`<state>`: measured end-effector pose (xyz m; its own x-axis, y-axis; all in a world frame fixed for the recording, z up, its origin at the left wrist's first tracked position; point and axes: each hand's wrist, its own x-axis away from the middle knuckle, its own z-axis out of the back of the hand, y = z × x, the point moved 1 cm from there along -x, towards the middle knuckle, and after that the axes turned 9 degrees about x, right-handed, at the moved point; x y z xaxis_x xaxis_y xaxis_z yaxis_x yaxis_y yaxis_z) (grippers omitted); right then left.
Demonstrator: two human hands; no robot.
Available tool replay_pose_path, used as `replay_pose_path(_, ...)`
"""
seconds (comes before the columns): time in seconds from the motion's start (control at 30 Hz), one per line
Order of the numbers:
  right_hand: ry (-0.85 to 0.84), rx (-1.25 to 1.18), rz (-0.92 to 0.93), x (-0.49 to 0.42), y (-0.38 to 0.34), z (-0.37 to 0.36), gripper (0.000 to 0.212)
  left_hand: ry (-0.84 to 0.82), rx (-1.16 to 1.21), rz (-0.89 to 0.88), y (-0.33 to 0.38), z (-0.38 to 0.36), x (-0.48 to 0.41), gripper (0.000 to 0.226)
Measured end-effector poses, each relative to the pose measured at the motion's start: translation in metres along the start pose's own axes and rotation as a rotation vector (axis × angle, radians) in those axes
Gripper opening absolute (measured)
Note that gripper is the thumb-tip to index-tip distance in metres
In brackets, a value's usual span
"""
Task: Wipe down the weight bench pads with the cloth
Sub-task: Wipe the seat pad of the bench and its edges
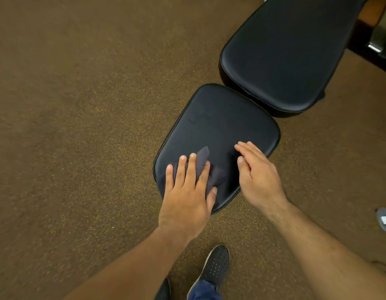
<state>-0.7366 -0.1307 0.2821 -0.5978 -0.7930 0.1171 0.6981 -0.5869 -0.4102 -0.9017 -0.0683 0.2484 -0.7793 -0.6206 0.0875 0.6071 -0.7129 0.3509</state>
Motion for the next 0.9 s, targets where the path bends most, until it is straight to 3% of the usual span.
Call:
replay_pose_path(0.13,0.026,-0.001,-0.030,0.025,0.005,-0.006,0.040,-0.038,-0.008,-0.049,0.001,-0.005,0.017,0.059)
replay_pose_path(0.47,0.186,-0.124,-0.112,0.055,0.020,-0.024,0.045,-0.020,-0.058,-0.018,0.023,-0.004,-0.057,0.061)
replay_pose_path(0.73,0.174,-0.162,-0.185,0.071,0.036,-0.008,0.036,-0.024,0.002,-0.064,0.052,-0.024,0.002,0.057)
replay_pose_path(0.9,0.167,-0.439,-0.465,0.077,0.055,-0.008,0.034,-0.057,-0.063,-0.113,0.071,-0.022,-0.039,0.059)
